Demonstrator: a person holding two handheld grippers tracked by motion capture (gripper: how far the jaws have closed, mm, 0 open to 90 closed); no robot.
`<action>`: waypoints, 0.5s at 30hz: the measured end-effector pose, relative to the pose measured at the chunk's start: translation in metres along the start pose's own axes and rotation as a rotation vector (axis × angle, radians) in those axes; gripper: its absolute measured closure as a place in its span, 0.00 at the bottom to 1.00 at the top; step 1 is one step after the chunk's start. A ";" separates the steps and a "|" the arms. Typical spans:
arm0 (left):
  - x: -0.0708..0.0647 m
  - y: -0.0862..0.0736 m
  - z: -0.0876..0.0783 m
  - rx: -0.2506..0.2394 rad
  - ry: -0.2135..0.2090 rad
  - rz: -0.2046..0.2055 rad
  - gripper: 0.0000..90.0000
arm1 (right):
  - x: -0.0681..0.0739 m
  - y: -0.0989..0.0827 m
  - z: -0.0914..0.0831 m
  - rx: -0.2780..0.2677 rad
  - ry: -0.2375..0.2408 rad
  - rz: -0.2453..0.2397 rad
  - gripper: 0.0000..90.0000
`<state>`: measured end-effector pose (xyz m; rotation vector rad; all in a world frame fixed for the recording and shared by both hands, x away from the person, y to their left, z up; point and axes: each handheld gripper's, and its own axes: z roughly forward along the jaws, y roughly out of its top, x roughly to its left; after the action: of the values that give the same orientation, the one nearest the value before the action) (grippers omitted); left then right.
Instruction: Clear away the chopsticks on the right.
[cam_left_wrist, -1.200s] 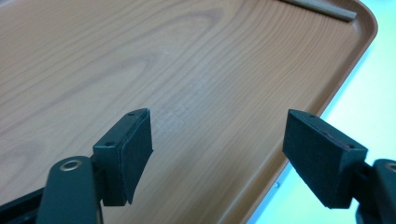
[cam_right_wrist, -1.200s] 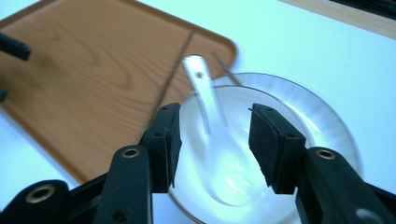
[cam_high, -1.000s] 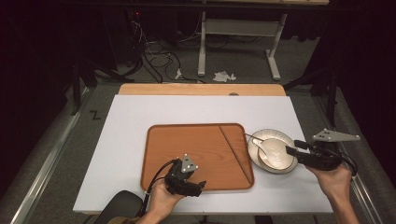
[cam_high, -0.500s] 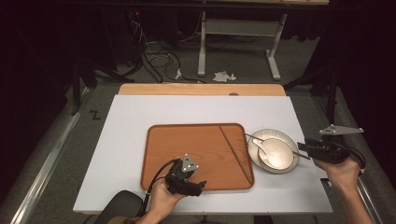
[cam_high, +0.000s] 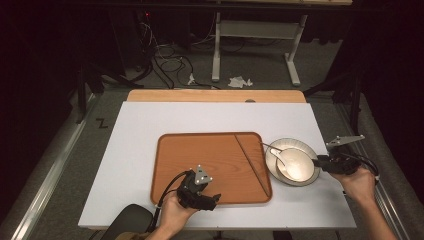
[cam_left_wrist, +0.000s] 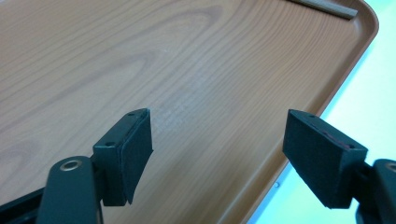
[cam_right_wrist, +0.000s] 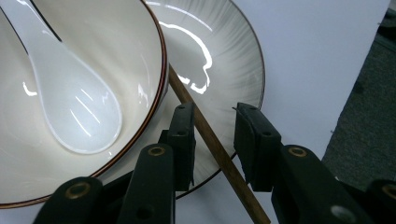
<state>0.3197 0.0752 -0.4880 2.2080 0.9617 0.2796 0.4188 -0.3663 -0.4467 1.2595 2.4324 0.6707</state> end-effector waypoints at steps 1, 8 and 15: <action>0.000 0.000 0.000 -0.001 0.000 -0.002 0.27 | 0.000 0.000 0.002 0.012 0.003 -0.002 0.78; 0.000 0.000 0.001 0.003 -0.002 0.003 0.27 | -0.001 0.001 0.010 0.049 0.010 -0.023 0.83; -0.001 0.000 0.001 0.002 -0.002 0.006 0.27 | -0.002 0.007 0.013 0.066 -0.005 -0.034 0.89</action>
<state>0.3198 0.0740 -0.4884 2.2131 0.9547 0.2796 0.4310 -0.3616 -0.4536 1.2405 2.4853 0.5820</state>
